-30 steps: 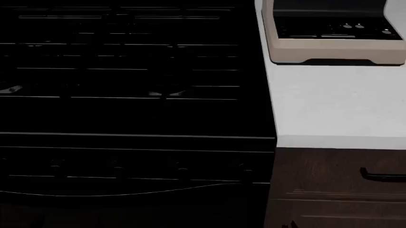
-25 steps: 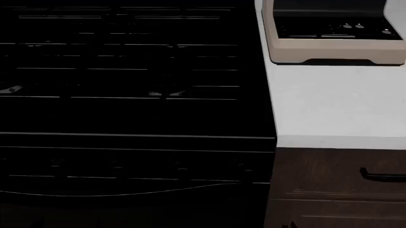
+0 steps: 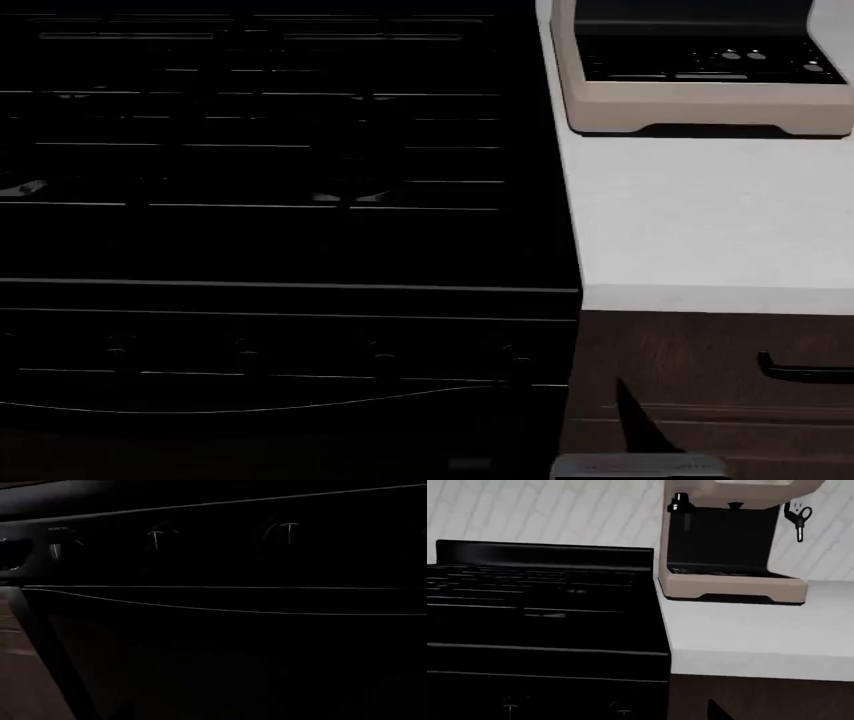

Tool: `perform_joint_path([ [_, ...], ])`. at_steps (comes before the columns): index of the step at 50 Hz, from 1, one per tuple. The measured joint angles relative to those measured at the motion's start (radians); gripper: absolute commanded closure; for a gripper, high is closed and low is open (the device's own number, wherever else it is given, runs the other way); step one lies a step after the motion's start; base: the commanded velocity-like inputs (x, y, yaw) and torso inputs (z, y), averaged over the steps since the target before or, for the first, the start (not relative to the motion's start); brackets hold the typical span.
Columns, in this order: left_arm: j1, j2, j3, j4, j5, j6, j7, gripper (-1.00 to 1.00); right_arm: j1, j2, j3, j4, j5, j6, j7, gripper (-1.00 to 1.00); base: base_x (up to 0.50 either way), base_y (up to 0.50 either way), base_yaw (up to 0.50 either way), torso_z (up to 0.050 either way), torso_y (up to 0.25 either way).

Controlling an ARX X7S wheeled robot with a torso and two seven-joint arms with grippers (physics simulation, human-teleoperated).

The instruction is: Press the stop button on the microwave

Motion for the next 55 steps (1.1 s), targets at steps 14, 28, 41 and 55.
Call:
perform_joint_path([
  [14, -0.114, -0.08, -0.12, -0.722, -0.023, 0.296, 0.002, -1.0, 0.178, 0.021, -0.03, -0.213, -0.002, 0.246, 0.029, -1.0, 0.0, 0.0, 0.0, 0.0, 0.0],
  [28, -0.06, -0.09, -0.294, -0.939, -0.004, 0.222, 0.07, -1.0, 0.606, 0.022, 0.006, -0.39, 0.036, 0.638, 0.042, -1.0, 0.0, 0.0, 0.0, 0.0, 0.0],
  [41, -0.044, -0.091, -0.341, -0.989, 0.004, 0.195, 0.09, -1.0, 0.918, 0.019, 0.028, -0.411, 0.06, 0.834, 0.056, -1.0, 0.0, 0.0, 0.0, 0.0, 0.0],
  [55, -0.04, -0.092, -0.354, -1.003, 0.007, 0.187, 0.096, -1.0, 1.191, -0.003, -0.002, -0.17, 0.06, 0.837, 0.085, -1.0, 0.0, 0.0, 0.0, 0.0, 0.0],
])
